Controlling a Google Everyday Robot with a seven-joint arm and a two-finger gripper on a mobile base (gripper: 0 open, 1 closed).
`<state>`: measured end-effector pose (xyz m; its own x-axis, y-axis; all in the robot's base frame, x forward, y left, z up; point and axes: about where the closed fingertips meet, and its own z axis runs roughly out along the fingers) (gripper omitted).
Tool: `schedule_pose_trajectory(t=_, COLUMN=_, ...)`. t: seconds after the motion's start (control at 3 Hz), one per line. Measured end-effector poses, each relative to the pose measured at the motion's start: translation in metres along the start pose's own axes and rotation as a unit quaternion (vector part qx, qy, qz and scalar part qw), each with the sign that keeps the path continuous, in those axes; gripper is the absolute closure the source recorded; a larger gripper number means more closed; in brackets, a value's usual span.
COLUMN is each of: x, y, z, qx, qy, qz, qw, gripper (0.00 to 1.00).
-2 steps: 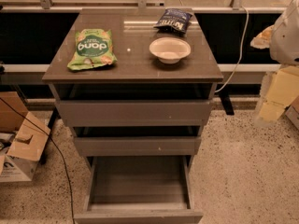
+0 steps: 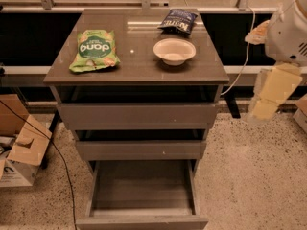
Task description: Place green rice chip bag into bottom drawer
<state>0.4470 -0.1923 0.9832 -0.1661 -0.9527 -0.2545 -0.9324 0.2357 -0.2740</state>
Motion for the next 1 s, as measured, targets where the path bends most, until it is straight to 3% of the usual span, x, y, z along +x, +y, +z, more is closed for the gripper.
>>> schedule_pose_trajectory(t=0.33, x=-0.051, y=-0.008, z=0.013, qx=0.007, qy=-0.064, qz=-0.032, qw=0.9974, gripper=0.0)
schedule_pose_trajectory(t=1.0, x=-0.114, y=-0.032, z=0.041, qx=-0.003, qy=-0.144, qz=-0.054, qw=0.9881, gripper=0.0)
